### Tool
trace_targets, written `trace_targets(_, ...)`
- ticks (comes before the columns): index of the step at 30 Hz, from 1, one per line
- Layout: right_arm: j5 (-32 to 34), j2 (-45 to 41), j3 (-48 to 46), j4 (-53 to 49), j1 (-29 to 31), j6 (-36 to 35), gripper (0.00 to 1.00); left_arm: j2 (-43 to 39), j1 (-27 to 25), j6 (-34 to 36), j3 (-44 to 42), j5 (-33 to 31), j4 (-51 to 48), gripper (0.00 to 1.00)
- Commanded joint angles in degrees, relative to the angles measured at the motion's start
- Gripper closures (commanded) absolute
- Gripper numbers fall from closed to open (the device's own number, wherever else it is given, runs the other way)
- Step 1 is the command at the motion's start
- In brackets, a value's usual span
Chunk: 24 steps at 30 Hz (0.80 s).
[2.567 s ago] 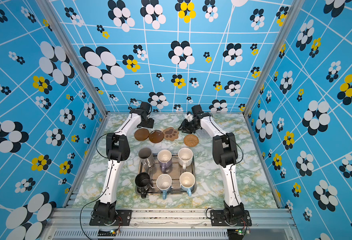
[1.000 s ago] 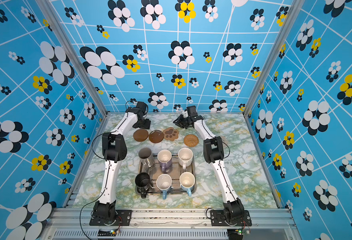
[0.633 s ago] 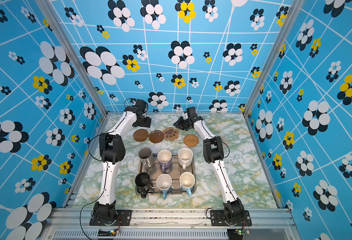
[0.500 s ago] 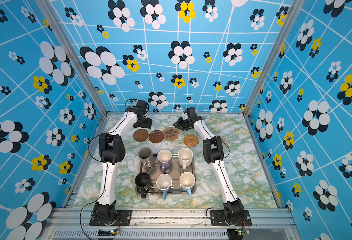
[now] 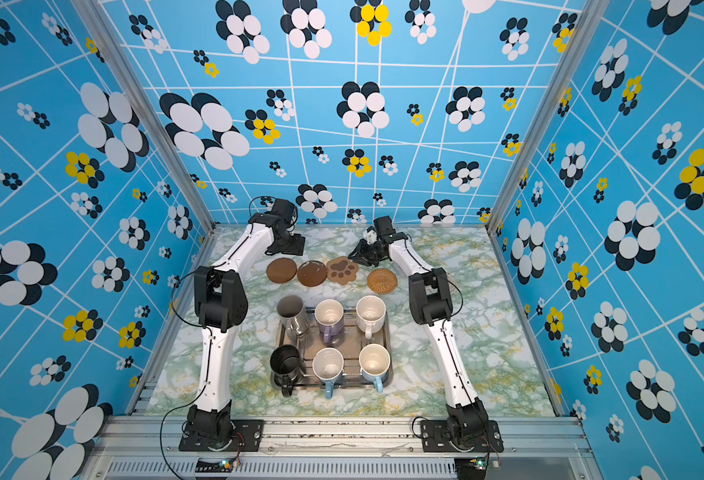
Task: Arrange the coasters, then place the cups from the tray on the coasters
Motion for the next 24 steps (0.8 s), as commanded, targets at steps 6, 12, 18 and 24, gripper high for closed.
trace_targets(6,5.8,-3.3,-7.9,-6.1,0.3,-3.7,0.71,-4.2,-1.2,-0.5,-2.2,0.0,0.6,0.22)
trace_targets(12,6.7,-6.1,-11.4,-5.6,0.1,-4.2,0.71,-5.1,-1.9,-0.6,-3.4,-0.2,1.0,0.22)
trace_targets(18,8.3,-9.5,-13.7,-5.8,-0.1,-5.2,0.71,-6.4,-3.3,-0.4,-4.3,-0.1,1.1,0.23)
trace_targets(24,11.3,-16.4,-17.2,-6.7,0.0,-7.7,0.71,-8.3,-5.6,0.0,-5.8,1.9,0.9,0.26)
